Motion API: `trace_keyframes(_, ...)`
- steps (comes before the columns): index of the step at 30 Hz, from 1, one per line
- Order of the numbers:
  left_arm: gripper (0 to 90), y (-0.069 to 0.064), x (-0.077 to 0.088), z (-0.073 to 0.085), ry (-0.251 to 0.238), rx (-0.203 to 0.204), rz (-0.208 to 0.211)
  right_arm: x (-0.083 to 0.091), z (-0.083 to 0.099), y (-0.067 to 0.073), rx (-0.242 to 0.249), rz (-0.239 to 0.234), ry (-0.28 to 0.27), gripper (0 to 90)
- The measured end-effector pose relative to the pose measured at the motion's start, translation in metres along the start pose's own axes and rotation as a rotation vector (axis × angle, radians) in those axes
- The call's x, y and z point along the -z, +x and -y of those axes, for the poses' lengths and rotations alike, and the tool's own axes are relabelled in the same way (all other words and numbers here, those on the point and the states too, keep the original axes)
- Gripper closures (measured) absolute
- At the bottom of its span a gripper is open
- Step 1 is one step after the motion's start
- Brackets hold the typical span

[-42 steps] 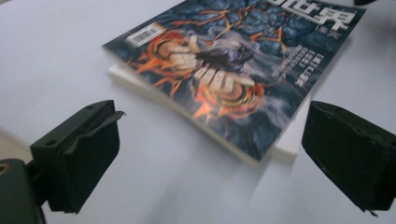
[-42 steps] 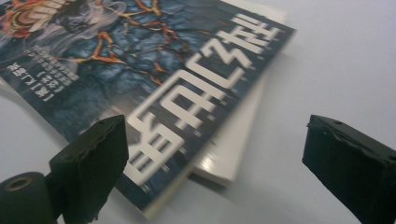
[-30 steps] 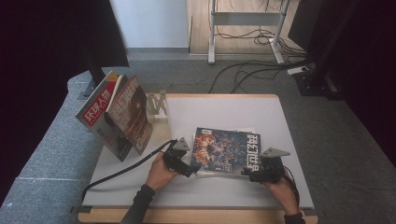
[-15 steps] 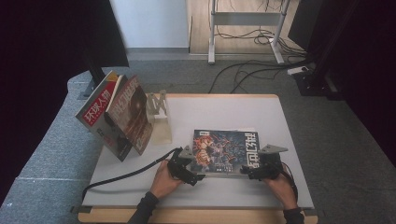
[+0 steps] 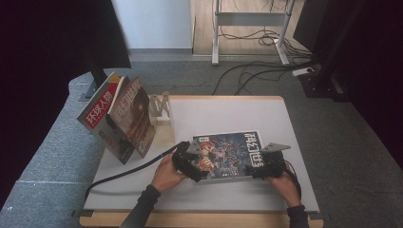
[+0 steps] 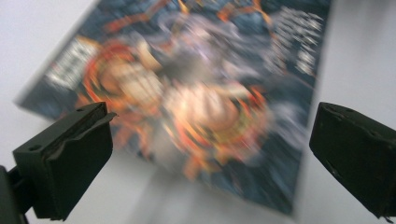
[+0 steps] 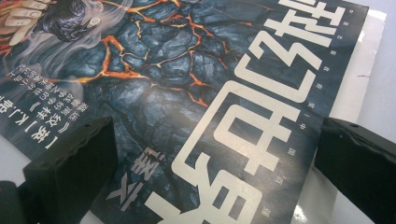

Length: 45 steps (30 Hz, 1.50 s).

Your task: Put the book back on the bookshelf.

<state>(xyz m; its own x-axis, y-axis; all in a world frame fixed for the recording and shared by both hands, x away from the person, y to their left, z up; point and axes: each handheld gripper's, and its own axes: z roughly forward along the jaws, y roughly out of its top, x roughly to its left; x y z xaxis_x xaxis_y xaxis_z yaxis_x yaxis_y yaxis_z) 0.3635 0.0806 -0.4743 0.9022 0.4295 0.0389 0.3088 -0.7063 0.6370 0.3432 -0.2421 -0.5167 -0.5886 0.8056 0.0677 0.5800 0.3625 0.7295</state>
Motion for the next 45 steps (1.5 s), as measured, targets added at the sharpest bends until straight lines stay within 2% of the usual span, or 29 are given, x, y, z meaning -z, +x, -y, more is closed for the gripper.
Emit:
trace_keyframes(1,0.0,0.004,-0.003,-0.004,0.001,-0.005,0.0,0.0,0.0,0.0,-0.002,0.0,0.0,0.0)
trace_keyframes(3,0.0,0.014,-0.011,-0.013,-0.009,0.013,0.008,0.0,0.0,0.0,-0.003,0.001,0.0,0.0)
trace_keyframes(6,0.0,0.033,-0.028,-0.023,0.003,0.024,0.016,0.001,0.001,0.001,-0.009,0.006,-0.005,0.0)
trace_keyframes(9,0.0,0.047,-0.036,-0.024,-0.003,0.06,0.022,0.001,0.002,0.001,-0.011,0.008,-0.012,0.0)
trace_keyframes(13,0.0,0.065,-0.048,-0.023,0.016,0.079,0.015,0.002,0.003,0.002,-0.015,0.01,-0.017,0.3)
trace_keyframes(18,0.0,0.078,-0.06,-0.02,0.016,0.109,0.059,0.002,0.003,0.002,-0.012,0.013,-0.015,0.3)
trace_keyframes(19,0.0,0.079,-0.061,-0.019,0.003,0.118,0.066,0.002,0.003,0.002,-0.012,0.012,-0.015,0.3)
trace_keyframes(27,0.0,0.066,-0.055,-0.014,0.015,0.124,0.059,0.006,0.003,0.001,0.0,0.011,-0.012,3.4)
trace_keyframes(31,0.0,0.059,-0.049,-0.005,0.005,0.127,0.058,0.018,0.009,0.003,0.017,0.038,-0.013,3.7)
trace_keyframes(38,0.0,0.045,-0.041,0.007,-0.013,0.166,0.042,0.039,0.025,0.005,0.018,0.058,-0.032,3.6)
trace_keyframes(42,0.0,0.035,-0.036,0.011,-0.005,0.184,0.024,0.036,0.03,0.004,0.023,0.082,-0.017,5.5)
trace_keyframes(45,0.0,0.029,-0.033,0.013,0.003,0.192,0.023,0.033,0.027,0.001,0.003,0.093,-0.021,5.5)
